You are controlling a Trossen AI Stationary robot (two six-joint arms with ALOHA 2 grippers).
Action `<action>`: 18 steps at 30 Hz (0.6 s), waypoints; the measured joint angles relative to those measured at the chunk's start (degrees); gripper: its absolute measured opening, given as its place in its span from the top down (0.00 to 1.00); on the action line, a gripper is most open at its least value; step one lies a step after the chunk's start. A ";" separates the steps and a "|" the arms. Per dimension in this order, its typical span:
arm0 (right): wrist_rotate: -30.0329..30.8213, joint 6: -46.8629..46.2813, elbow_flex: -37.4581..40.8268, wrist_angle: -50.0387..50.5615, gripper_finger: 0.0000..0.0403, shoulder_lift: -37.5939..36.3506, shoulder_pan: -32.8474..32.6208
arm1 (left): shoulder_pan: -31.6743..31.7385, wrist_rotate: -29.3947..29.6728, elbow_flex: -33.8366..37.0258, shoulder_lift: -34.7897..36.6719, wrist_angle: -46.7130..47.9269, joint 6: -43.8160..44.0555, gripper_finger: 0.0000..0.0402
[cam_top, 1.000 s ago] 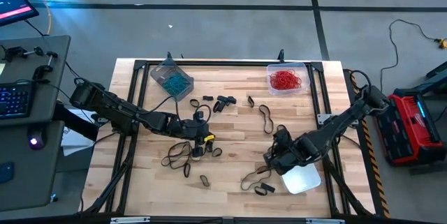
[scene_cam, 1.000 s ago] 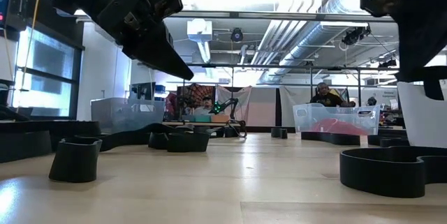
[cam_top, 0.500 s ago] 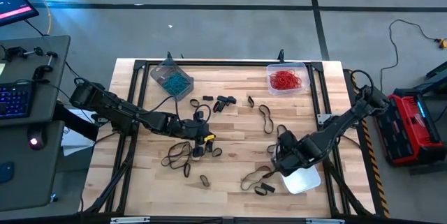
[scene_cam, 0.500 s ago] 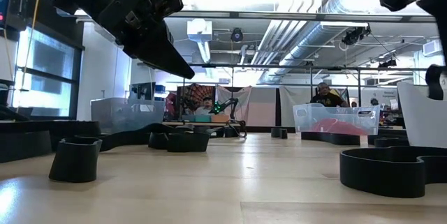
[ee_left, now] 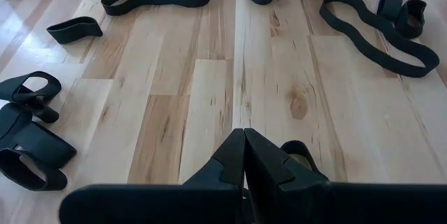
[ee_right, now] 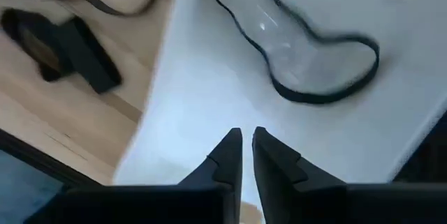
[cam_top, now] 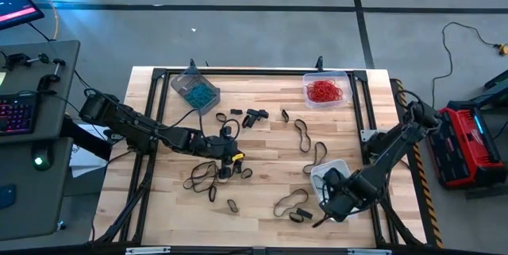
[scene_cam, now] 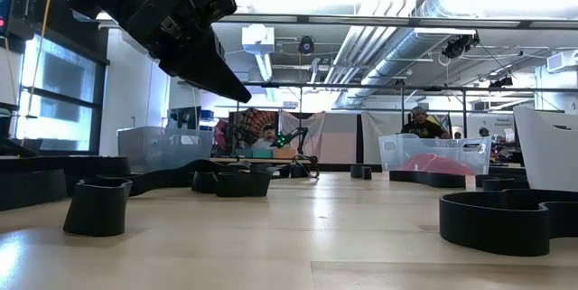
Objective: Sort rubber bands into baskets
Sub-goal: Adjust the white bin
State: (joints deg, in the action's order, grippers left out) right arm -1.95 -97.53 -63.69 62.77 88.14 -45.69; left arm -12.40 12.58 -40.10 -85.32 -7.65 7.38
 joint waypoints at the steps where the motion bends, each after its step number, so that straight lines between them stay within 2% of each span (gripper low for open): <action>1: 0.80 0.15 0.00 -0.64 0.93 0.00 -0.07 | 0.00 -0.02 0.00 0.00 0.03 0.00 1.00; 4: 3.92 1.17 0.11 -1.27 0.93 0.00 0.26 | -0.04 0.00 0.00 0.02 0.01 0.02 1.00; 7: 4.43 3.73 1.62 -2.89 0.98 0.00 0.82 | -0.11 -0.01 0.00 0.02 0.01 -0.02 1.00; 13: -2.61 7.43 5.38 -12.94 1.00 0.00 0.01 | -0.67 -0.02 0.00 0.02 0.43 -0.11 1.00; 18: -7.66 3.90 5.50 -13.87 1.00 0.00 -2.57 | -0.85 -0.02 0.00 0.02 0.78 -0.61 1.00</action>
State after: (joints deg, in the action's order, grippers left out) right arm -9.62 -93.63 -58.19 48.90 88.14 -48.26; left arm -13.26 12.56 -40.10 -85.30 -6.87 6.76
